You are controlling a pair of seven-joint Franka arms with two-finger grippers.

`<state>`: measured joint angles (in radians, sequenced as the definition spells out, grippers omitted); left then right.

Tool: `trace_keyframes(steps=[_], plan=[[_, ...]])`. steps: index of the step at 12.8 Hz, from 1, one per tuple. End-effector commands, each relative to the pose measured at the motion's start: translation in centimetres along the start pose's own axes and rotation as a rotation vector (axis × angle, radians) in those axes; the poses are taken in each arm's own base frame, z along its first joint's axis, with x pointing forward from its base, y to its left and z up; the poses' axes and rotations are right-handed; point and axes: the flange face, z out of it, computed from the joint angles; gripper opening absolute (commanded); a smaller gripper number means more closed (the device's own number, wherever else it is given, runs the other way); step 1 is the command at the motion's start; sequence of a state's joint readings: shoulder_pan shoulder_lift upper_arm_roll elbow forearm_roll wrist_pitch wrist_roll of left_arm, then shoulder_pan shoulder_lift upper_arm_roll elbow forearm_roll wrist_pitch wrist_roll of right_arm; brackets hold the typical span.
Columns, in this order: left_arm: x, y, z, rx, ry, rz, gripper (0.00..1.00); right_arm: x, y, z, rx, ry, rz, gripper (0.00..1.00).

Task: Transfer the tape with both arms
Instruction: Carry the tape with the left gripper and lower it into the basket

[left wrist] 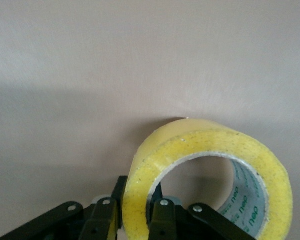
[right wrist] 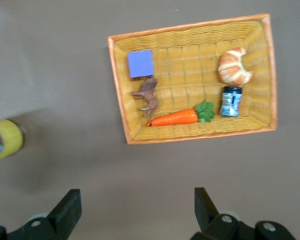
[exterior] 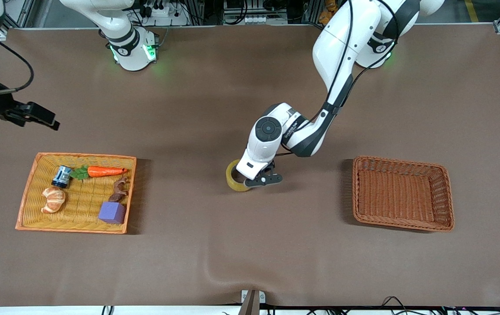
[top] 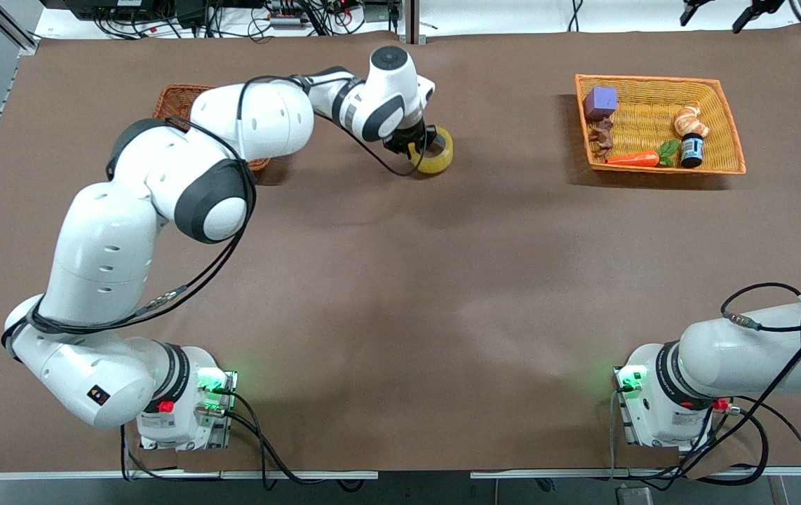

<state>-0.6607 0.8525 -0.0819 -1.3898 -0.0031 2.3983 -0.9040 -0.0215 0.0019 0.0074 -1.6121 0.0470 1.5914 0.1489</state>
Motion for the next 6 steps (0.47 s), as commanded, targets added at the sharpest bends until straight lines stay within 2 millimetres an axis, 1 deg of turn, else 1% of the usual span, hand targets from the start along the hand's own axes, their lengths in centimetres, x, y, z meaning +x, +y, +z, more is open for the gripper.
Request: trace_keyframes(steps=[1,2,3,4,5,6], plan=[[5.7,-3.3,-10.2,-0.009,0.037,-0.072,0.0,-0.3,0.6,-1.0,-0.088,0.011,-0.016,1.0],[8.6,-6.0,-14.0,-0.008,0.05,-0.07,0.0,0.0,1.0,-0.9,-0.092,0.012,-0.059,1.0],[10.6,-8.4,-16.8,-0.004,0.056,-0.029,0.0,0.3,1.8,-0.9,-0.092,0.015,-0.089,1.0],[12.1,-10.6,-19.0,0.01,0.054,0.012,0.0,0.8,2.8,-0.6,-0.08,0.016,-0.082,1.0],[13.9,-14.1,-20.6,0.035,0.023,0.034,0.0,1.2,3.5,-0.9,-0.076,0.045,-0.08,1.0],[15.1,-16.9,-21.1,0.065,-0.014,0.086,0.0,1.3,3.5,-0.9,-0.074,0.046,-0.119,1.0]])
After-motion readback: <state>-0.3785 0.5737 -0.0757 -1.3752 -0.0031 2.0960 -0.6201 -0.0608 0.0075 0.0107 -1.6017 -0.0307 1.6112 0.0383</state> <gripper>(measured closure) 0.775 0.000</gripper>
